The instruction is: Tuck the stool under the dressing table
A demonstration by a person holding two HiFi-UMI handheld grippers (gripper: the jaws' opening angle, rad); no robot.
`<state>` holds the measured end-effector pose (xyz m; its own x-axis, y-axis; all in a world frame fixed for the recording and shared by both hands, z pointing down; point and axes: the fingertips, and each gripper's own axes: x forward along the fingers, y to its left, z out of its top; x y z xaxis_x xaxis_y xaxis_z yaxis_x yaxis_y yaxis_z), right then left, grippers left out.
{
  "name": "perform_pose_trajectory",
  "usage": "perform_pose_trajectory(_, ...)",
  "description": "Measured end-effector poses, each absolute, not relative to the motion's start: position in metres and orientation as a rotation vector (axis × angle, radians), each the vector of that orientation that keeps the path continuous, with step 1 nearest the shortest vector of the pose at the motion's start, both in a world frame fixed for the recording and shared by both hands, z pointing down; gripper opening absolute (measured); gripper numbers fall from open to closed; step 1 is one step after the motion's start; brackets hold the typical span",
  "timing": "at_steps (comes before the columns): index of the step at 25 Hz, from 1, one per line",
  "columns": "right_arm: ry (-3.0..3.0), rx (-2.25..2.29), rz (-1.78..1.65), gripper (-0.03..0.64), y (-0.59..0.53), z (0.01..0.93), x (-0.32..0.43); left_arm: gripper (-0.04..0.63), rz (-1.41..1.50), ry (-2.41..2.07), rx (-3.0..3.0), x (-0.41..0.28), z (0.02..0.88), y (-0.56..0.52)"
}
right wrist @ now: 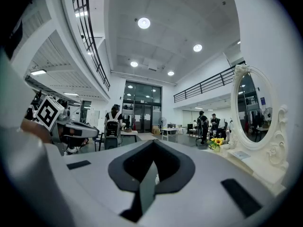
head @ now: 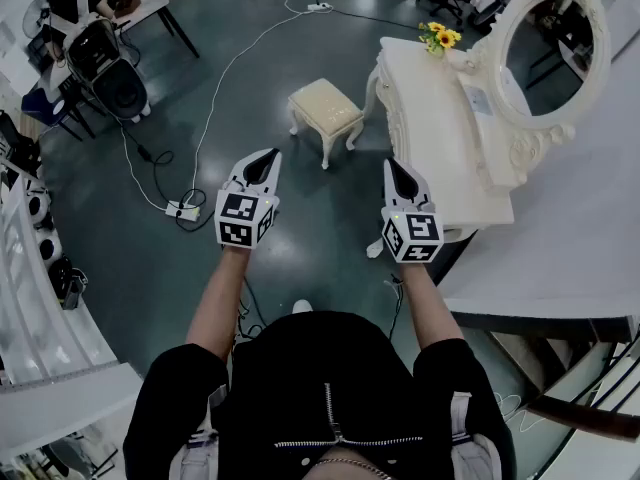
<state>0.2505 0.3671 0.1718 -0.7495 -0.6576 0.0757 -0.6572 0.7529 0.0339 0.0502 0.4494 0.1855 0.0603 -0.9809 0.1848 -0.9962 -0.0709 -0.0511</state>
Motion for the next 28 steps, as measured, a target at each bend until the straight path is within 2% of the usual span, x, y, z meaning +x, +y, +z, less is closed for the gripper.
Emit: perform_pose_trajectory(28,-2.853,1.08,-0.025,0.003,0.375,0.176,0.213,0.021,0.221,-2.036,2.258,0.018,0.2,0.452)
